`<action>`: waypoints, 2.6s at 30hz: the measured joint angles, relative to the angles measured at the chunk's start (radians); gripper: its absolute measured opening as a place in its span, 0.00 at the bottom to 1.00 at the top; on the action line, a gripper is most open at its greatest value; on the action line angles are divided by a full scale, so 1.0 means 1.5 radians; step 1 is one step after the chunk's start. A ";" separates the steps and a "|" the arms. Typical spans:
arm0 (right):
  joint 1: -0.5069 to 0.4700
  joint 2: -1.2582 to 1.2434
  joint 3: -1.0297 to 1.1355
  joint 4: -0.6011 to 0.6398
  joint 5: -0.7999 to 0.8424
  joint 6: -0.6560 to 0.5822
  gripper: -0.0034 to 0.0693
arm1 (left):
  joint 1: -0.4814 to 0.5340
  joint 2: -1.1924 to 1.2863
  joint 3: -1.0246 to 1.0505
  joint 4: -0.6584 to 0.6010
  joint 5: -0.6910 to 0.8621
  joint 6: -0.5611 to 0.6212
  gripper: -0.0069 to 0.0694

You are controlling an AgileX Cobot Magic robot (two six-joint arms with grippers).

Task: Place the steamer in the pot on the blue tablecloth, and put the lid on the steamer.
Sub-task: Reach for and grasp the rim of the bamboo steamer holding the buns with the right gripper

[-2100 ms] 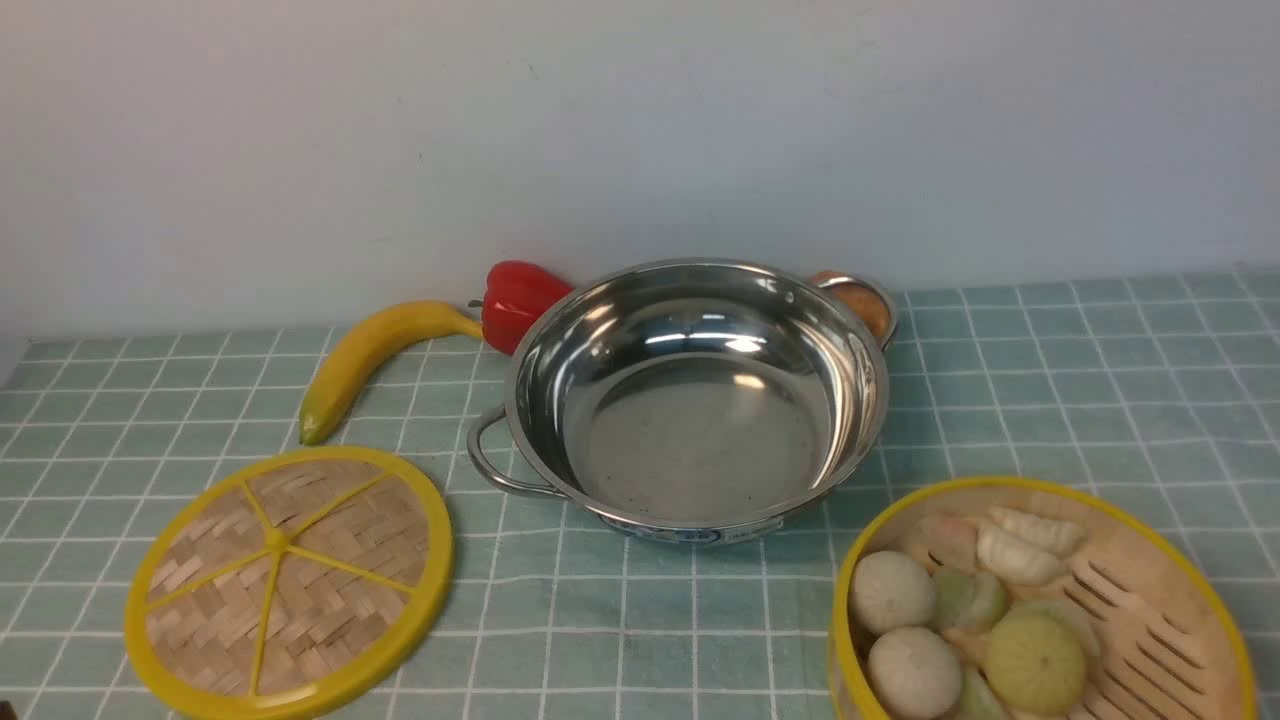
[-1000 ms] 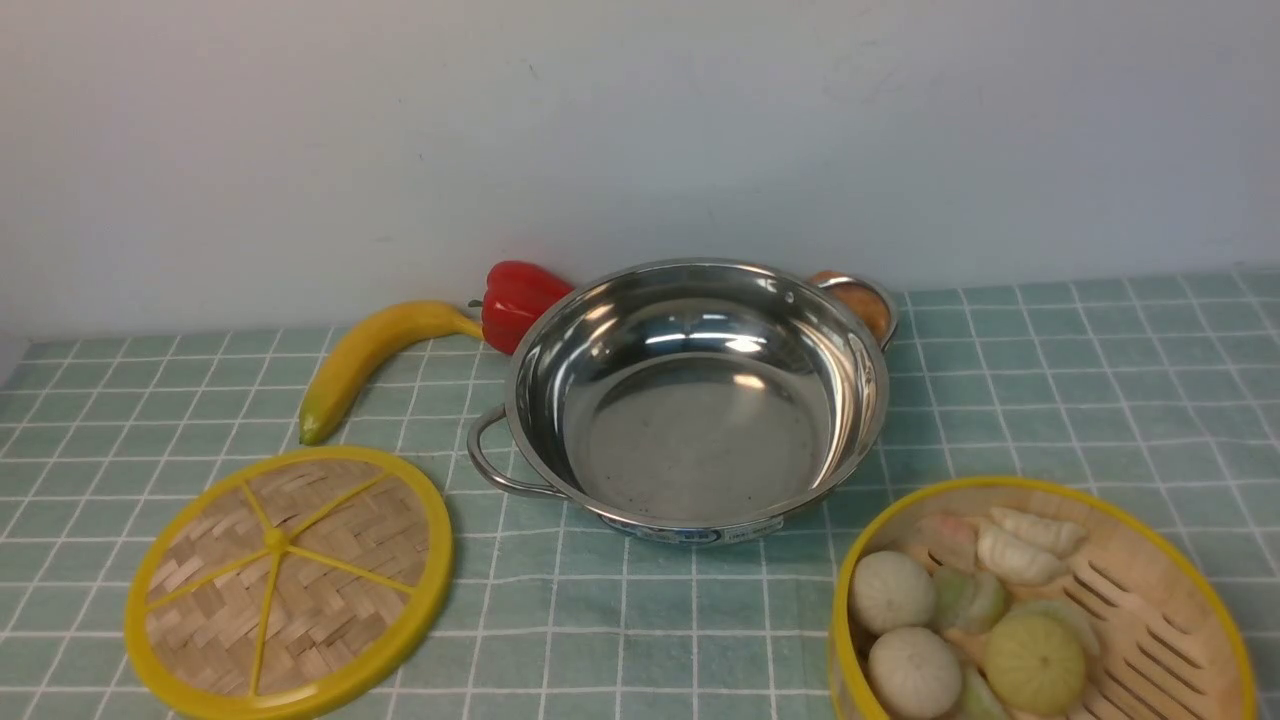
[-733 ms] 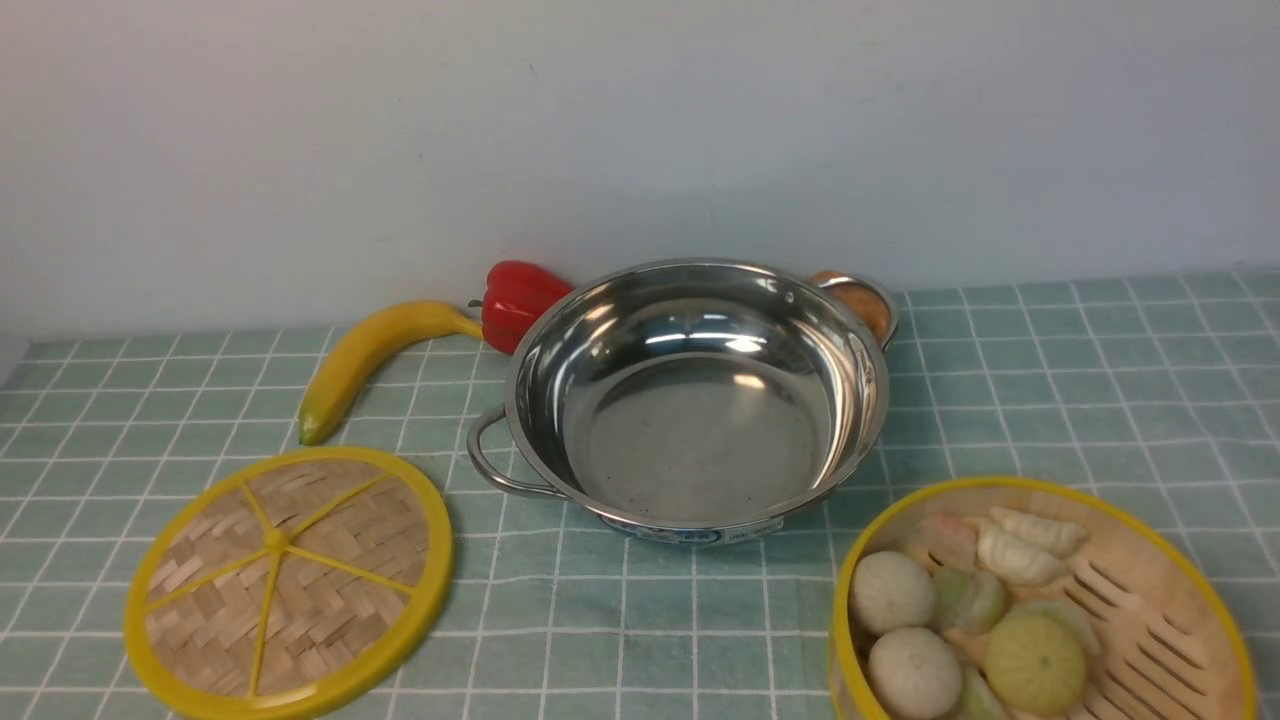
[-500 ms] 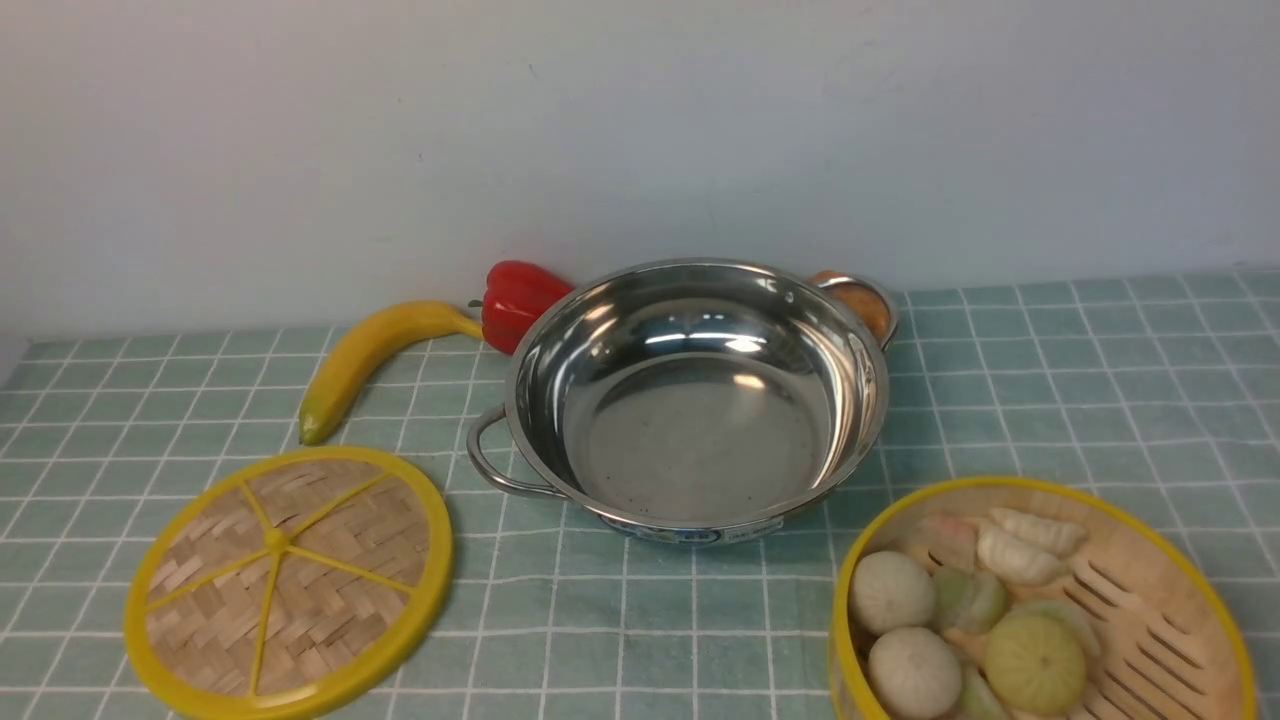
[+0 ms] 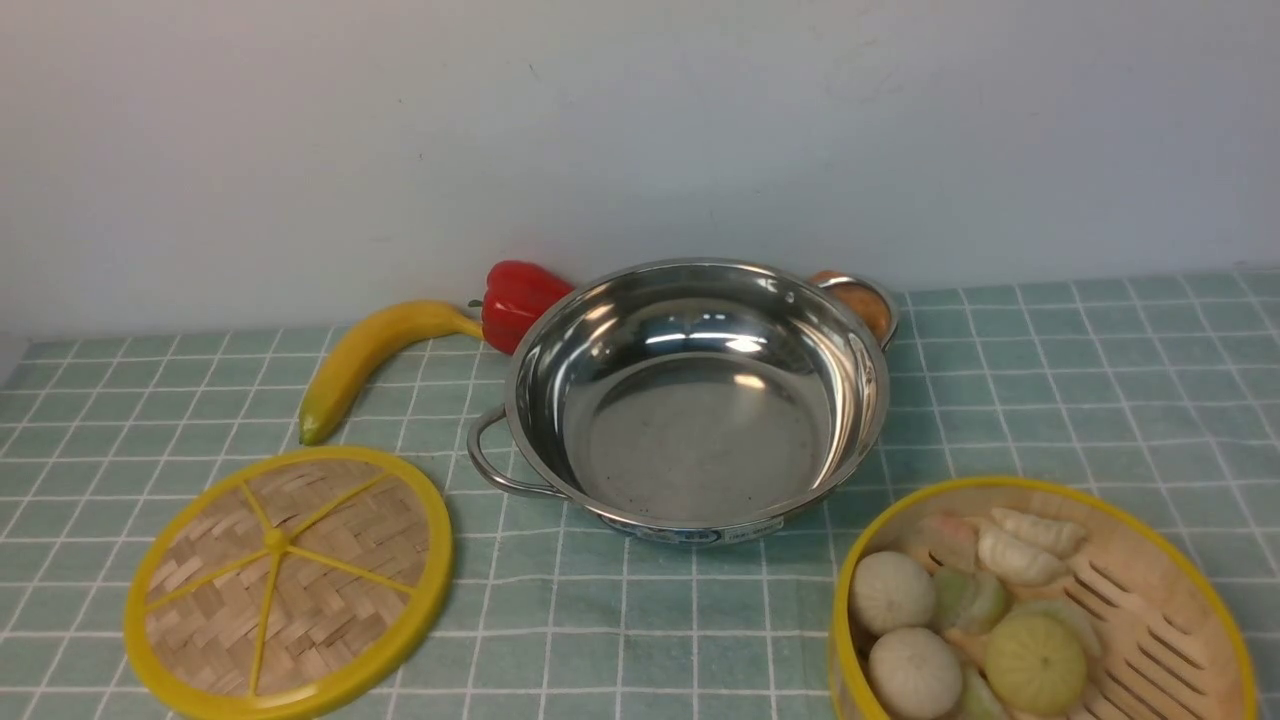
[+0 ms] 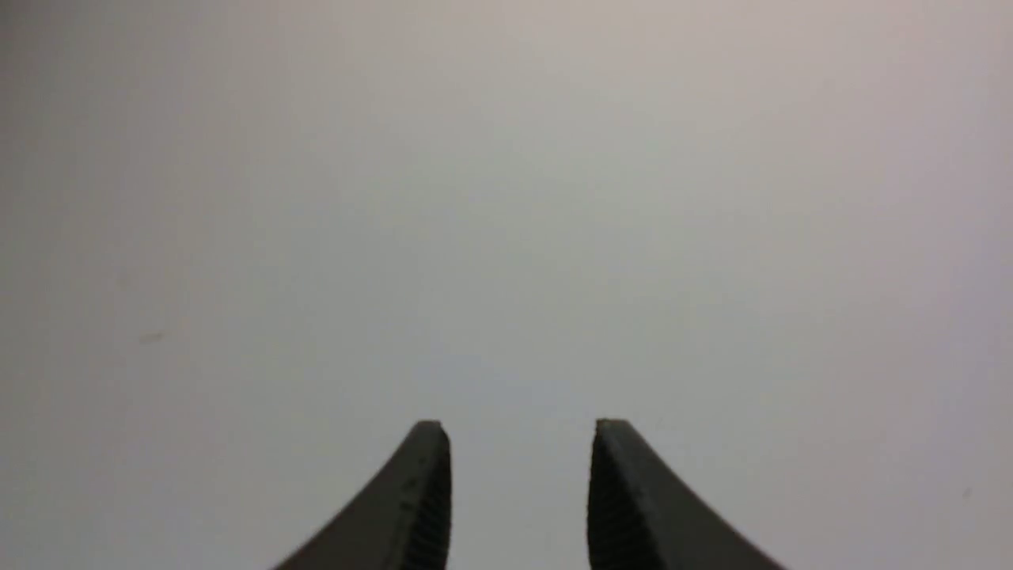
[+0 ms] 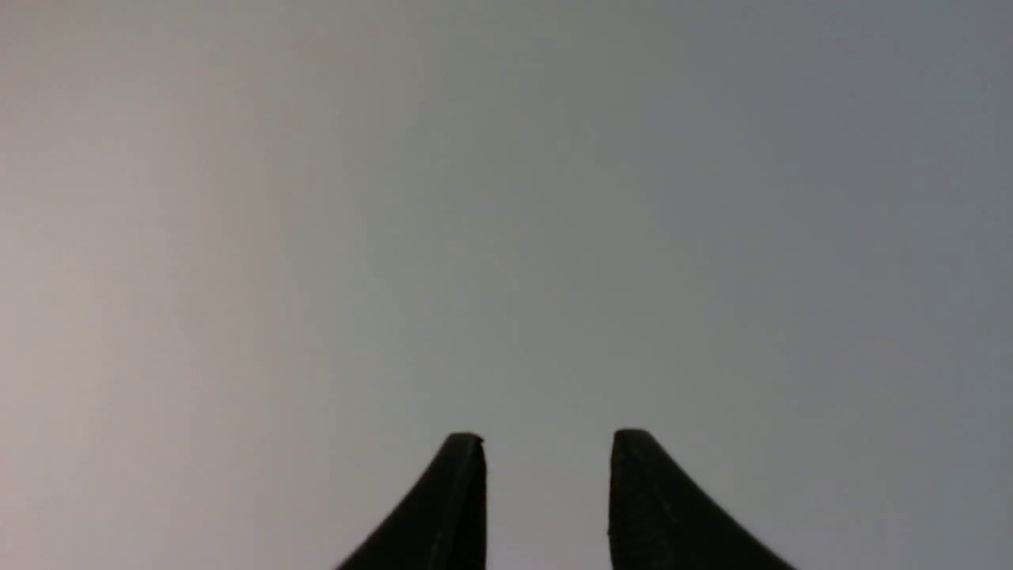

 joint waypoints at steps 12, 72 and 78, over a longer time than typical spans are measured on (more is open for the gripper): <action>0.000 0.012 -0.289 -0.162 0.196 -0.081 0.38 | 0.000 0.007 -0.146 0.009 0.023 0.070 0.41; 0.000 0.964 -0.512 0.066 1.036 -0.455 0.16 | 0.000 0.698 -0.400 -0.195 0.926 0.451 0.41; 0.000 0.929 -0.578 0.043 1.182 -0.457 0.16 | 0.000 0.698 -0.400 -0.196 0.924 0.451 0.41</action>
